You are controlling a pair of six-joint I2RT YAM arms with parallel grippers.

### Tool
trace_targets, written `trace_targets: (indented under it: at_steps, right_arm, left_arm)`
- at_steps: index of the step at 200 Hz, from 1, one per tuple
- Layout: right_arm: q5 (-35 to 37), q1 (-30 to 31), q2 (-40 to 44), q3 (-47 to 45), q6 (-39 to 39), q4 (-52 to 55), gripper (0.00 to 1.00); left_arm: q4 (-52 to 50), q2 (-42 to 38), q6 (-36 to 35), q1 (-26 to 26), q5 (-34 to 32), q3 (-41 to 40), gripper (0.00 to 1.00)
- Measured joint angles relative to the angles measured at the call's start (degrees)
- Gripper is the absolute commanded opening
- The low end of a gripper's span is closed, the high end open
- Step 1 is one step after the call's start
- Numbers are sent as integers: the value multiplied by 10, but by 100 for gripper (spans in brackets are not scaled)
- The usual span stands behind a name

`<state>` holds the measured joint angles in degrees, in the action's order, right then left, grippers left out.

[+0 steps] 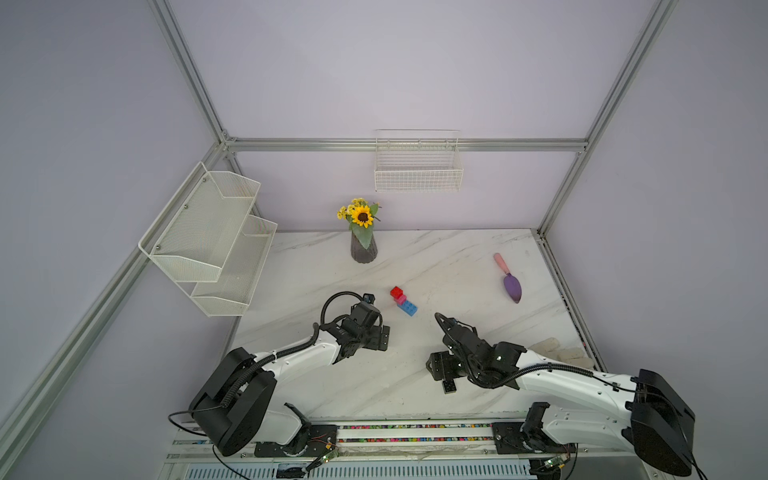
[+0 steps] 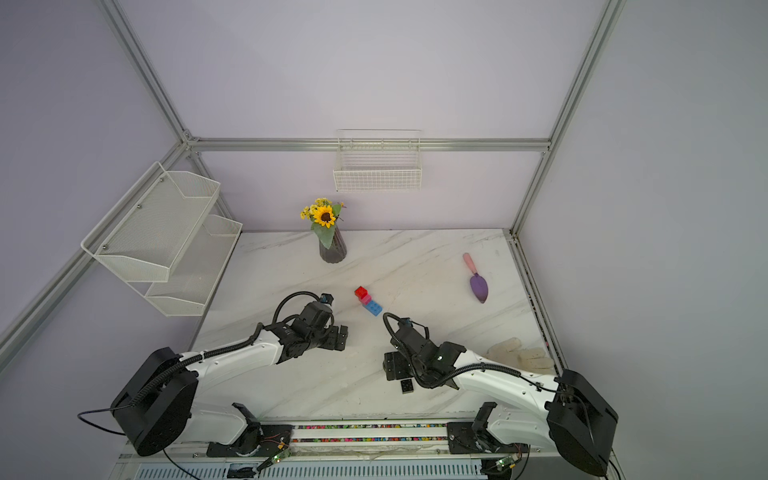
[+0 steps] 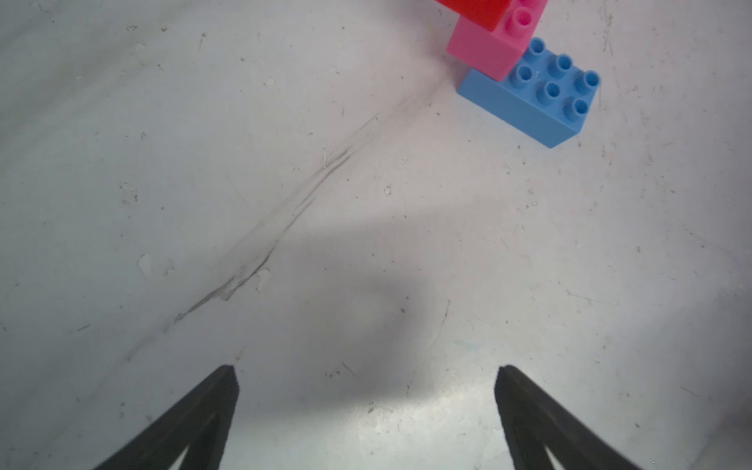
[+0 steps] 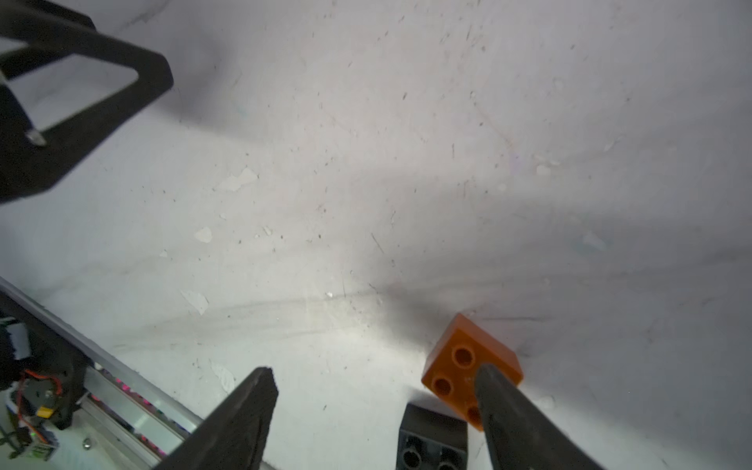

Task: Assemble the letter v with lego
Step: Pick up the lego brick from the center of the board.

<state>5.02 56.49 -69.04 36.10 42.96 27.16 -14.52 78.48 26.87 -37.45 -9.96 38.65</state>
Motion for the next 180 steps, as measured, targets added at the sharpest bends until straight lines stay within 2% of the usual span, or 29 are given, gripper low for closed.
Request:
trace_targets:
  at_steps: [28, 51, 107, 127, 180]
  right_arm:
    - [80, 96, -40, 9, 77, 45, 82]
    - [128, 137, -57, 14, 128, 68, 81]
    - [197, 151, -80, 43, 211, 125, 82]
    - [201, 152, -78, 41, 235, 136, 77]
    - [201, 169, -88, 33, 285, 132, 75]
  left_arm:
    - [32, -13, 14, -10, 7, -29, 100]
    - [50, -21, 23, -14, 12, -62, 100]
    - [72, -41, 36, -17, 24, -99, 100]
    - [78, -44, 40, -17, 26, -102, 100]
    - [80, -44, 41, -17, 36, -102, 100]
